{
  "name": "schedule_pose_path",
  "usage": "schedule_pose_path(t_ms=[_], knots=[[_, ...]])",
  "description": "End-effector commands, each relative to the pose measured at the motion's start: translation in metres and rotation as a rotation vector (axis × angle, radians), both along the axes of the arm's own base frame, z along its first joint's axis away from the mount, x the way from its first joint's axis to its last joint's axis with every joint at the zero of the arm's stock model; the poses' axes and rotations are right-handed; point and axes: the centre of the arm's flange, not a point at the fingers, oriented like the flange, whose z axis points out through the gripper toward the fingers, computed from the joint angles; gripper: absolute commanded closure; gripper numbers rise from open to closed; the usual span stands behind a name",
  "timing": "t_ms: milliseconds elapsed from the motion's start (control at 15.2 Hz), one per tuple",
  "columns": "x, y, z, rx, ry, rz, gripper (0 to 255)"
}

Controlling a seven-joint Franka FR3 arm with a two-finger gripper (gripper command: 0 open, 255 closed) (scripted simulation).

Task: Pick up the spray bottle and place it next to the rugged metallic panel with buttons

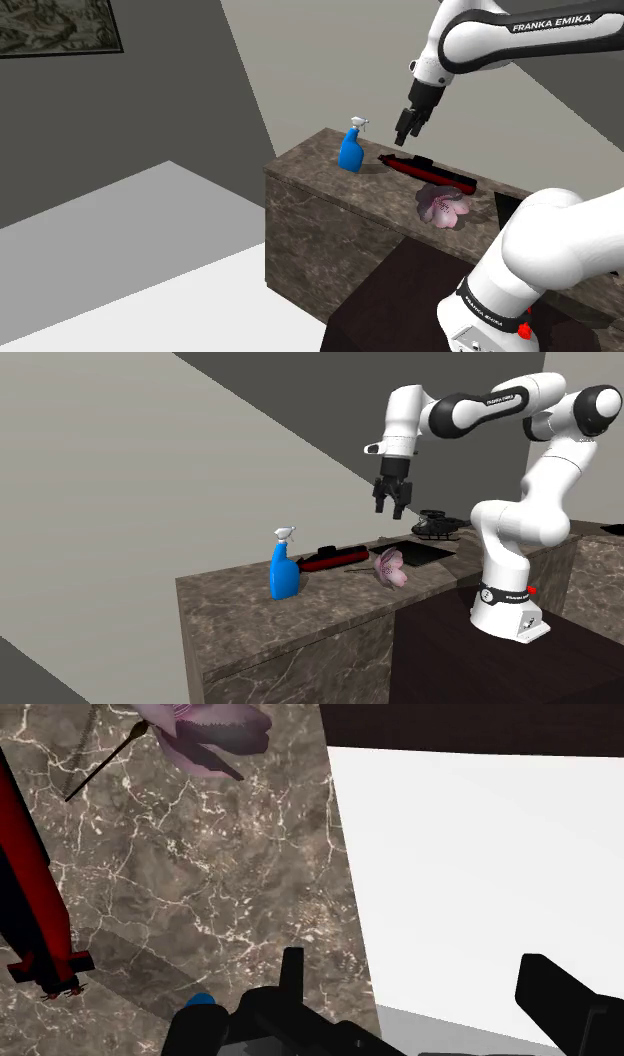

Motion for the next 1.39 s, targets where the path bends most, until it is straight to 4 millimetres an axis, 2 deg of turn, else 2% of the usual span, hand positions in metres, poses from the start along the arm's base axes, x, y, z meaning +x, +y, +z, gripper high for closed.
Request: schedule_pose_path(t_ms=[0,660,1320], knots=[[0.01,-0.016,-0.017,0.005,-0.029,0.021,0],[0.073,-0.102,-0.09,0.037,-0.148,0.113,0],[0.15,-0.178,-0.156,0.069,-0.267,0.206,0]])
